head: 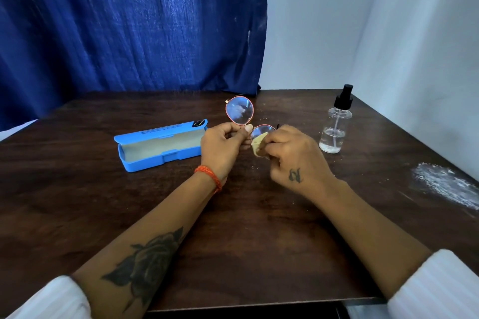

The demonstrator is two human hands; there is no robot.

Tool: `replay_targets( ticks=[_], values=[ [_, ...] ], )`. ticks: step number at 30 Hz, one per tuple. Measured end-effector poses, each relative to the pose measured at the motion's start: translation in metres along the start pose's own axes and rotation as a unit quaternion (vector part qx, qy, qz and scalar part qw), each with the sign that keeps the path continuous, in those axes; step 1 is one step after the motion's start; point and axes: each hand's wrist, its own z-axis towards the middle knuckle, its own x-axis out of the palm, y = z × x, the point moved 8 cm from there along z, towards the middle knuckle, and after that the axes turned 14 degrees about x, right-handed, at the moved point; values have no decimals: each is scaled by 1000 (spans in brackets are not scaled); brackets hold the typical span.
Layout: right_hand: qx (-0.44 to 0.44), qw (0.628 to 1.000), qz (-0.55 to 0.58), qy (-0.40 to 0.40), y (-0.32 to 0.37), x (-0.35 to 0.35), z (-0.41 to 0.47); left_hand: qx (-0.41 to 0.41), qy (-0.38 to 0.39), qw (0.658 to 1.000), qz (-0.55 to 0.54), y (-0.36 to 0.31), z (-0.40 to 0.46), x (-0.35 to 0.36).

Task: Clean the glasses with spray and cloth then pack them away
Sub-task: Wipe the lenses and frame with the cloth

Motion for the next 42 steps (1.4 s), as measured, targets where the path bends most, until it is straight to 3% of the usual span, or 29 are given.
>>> replay_targets(
  ticks=[4, 8, 20, 25, 29, 39, 42],
  values=[
    [54, 996, 27, -63, -16, -14, 2, -3, -1, 1000, 9, 0, 1, -1],
    [43, 993, 19, -104, -13, -19, 2, -2, -3, 1000, 5, -2, 1, -2],
    [-36, 998, -6, 49, 10, 11, -2, 16, 6, 998, 64, 6, 3, -3],
    [46, 998, 17, -38, -12, -10, 3, 0, -6, 1000, 18, 7, 4, -2],
    [38, 994, 26, -98, -11, -17, 3, -1, 1, 1000, 20, 5, 2, -3],
    [-55, 998, -3, 26, 16, 9, -3, -12, -8, 998, 58, 6, 1, -6],
    [-45, 996, -15, 80, 12, 14, -3, -6, 4, 998, 56, 4, 0, -3]
  ],
)
